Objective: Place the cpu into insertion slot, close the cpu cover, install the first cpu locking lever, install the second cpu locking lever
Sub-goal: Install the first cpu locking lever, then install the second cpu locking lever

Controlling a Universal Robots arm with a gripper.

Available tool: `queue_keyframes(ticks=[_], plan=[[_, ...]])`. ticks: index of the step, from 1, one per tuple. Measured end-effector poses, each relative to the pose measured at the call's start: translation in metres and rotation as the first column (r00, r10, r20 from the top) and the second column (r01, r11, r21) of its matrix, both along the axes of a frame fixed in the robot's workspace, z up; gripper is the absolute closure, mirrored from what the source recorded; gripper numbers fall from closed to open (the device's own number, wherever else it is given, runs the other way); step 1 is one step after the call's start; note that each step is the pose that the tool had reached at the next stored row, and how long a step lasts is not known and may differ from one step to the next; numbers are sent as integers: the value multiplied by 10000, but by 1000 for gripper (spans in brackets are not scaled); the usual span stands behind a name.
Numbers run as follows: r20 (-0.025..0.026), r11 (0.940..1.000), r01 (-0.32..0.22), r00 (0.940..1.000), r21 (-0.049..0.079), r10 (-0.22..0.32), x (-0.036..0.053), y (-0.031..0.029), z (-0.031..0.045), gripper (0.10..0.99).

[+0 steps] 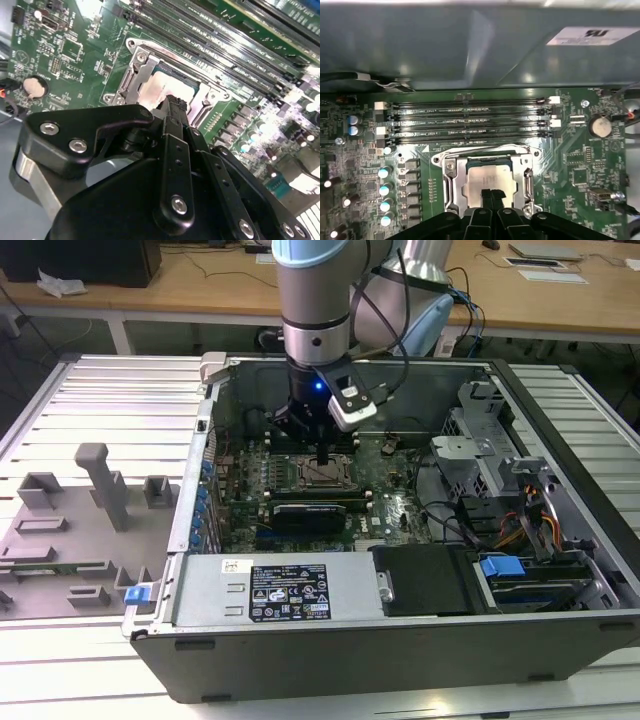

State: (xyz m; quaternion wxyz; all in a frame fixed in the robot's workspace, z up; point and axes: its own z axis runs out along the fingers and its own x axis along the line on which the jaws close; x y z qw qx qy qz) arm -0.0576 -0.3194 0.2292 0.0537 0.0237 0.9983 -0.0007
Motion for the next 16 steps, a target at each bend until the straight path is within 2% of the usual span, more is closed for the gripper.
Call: queue_keyframes(ticks=[4, 16], plan=[[0, 10000, 0, 10000, -4, 0, 0, 0, 86, 980], [0, 10000, 0, 10000, 3, 0, 24, 0, 95, 980]])
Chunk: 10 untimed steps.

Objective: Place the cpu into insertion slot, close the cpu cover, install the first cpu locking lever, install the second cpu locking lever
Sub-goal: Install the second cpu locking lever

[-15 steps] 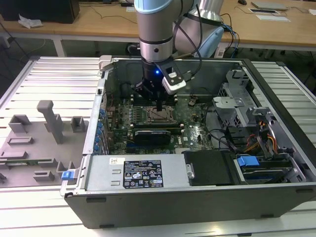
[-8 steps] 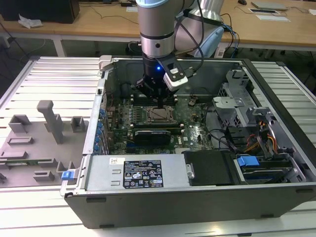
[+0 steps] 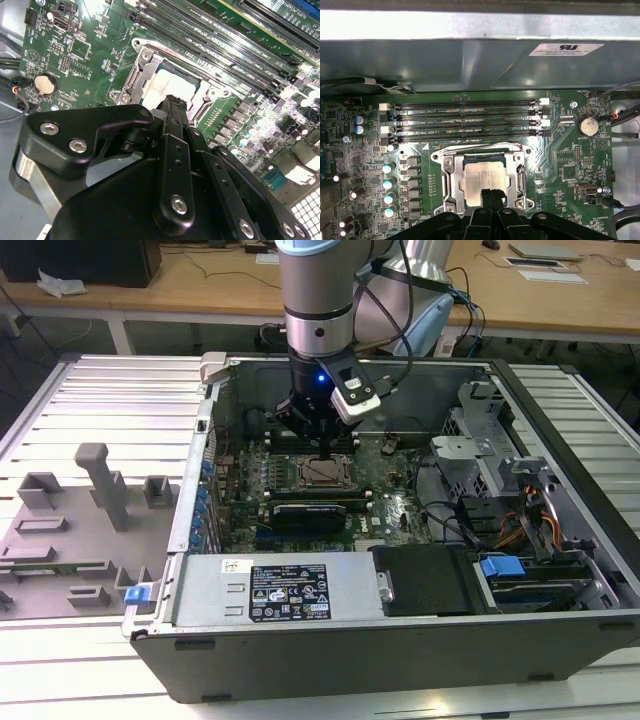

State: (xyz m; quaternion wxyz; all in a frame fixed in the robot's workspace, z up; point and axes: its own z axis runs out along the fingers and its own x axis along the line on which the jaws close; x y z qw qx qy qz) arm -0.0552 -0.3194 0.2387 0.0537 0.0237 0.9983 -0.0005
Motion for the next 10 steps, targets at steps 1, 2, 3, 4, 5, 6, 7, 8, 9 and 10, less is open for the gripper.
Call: queue_keyframes(ticks=[1, 2, 3, 4, 5, 6, 7, 8, 9, 10], plan=[[0, 10000, 0, 10000, 1, 0, 0, 0, 0, 980], [0, 10000, -1, 10000, 1, 1, 0, 0, 0, 980], [0, 10000, 0, 10000, 1, 0, 0, 0, 0, 980], [0, 10000, 0, 10000, 1, 0, 0, 0, 0, 980], [0, 10000, 0, 10000, 2, 0, 0, 0, 0, 980], [-1, 10000, 0, 10000, 0, 0, 0, -1, 3, 980], [-2, 10000, -1, 10000, -1, 1, 0, -1, 17, 980], [0, 10000, 0, 10000, -1, 0, 0, 0, 47, 980], [0, 10000, 0, 10000, -2, 0, 0, 0, 62, 980], [0, 10000, -1, 10000, -3, 1, 0, 0, 78, 980]])
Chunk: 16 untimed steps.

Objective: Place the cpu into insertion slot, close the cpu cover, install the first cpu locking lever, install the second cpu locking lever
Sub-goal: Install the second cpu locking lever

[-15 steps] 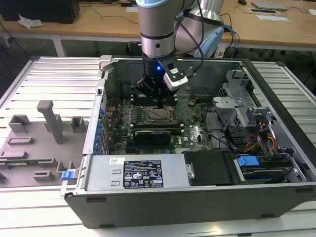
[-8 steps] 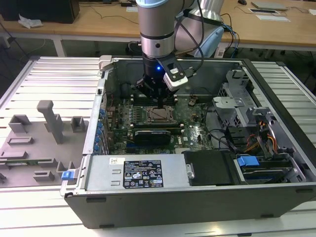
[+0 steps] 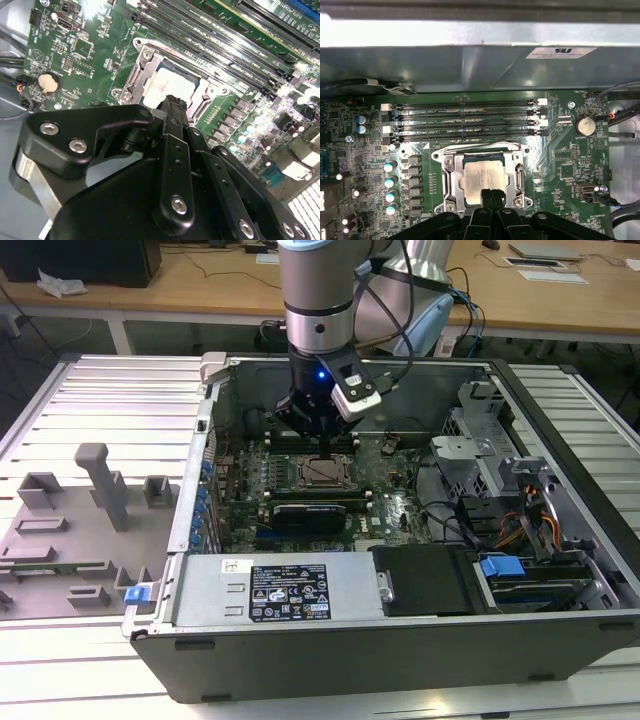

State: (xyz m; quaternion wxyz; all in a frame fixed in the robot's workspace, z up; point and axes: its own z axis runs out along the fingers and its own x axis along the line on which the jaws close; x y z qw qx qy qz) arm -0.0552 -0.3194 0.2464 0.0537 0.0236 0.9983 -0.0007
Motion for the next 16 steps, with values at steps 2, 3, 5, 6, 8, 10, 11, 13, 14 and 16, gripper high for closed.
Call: queue_keyframes(ticks=[2, 3, 5, 6, 8, 10, 11, 13, 14, 16], plan=[[-1, 10000, 0, 10000, -1, 0, 0, -41, 13, 980], [-1, 10000, -1, 10000, -1, 1, 0, -82, 13, 980], [-1, 10000, 0, 10000, -1, 0, 0, -133, 13, 980], [0, 10000, 2, 10000, 0, -2, 0, -160, 13, 980], [-1, 10000, 2, 10000, -1, -2, 0, -196, 13, 980], [-1, 10000, 2, 10000, -2, -2, 0, -224, 12, 980], [0, 10000, 3, 10000, -1, -3, 0, -243, 10, 980], [0, 10000, 3, 10000, -1, -3, 0, -271, 6, 980], [-1, 10000, 3, 10000, -1, -3, 0, -288, 0, 980], [0, 10000, 3, 10000, 0, -3, -3, -321, -22, 980]])
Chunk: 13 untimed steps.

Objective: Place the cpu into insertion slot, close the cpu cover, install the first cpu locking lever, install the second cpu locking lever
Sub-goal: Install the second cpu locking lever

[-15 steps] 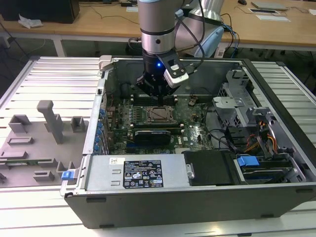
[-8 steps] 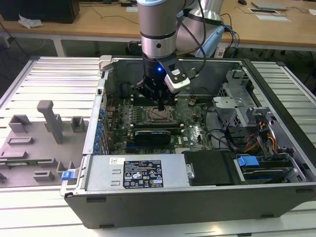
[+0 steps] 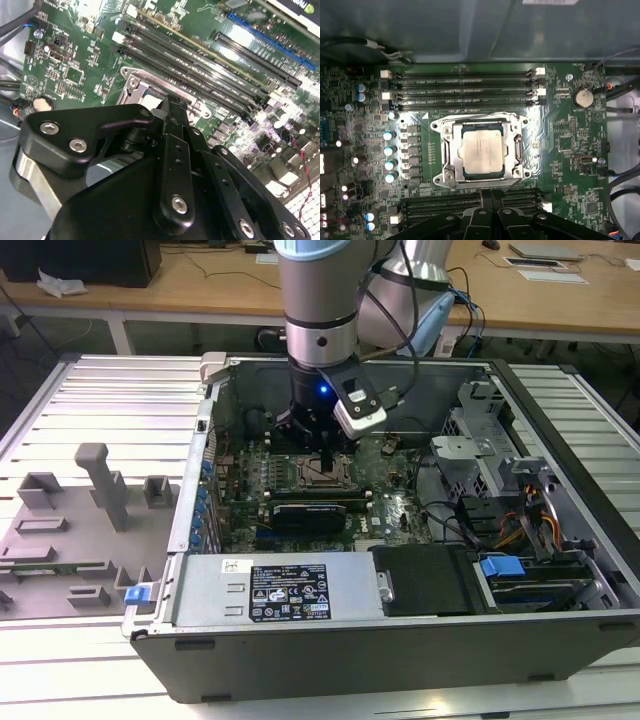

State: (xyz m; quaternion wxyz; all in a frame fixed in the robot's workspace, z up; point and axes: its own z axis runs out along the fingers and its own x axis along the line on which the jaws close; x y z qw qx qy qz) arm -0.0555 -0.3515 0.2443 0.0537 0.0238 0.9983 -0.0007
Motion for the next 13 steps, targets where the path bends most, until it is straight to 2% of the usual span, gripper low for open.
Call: queue_keyframes(ticks=[5, 10, 11, 12, 13], plan=[[1, 10000, 0, 10000, 27, 0, -24, -45, -54, 980], [-1, 9997, 0, 10000, 243, 0, -84, -66, -102, 980], [0, 9995, -3, 10000, 309, 3, -91, -74, -106, 980], [0, 9987, 0, 10000, 516, 0, -101, -106, -114, 980], [0, 9979, 1, 10000, 642, -1, -106, -133, -120, 980]])
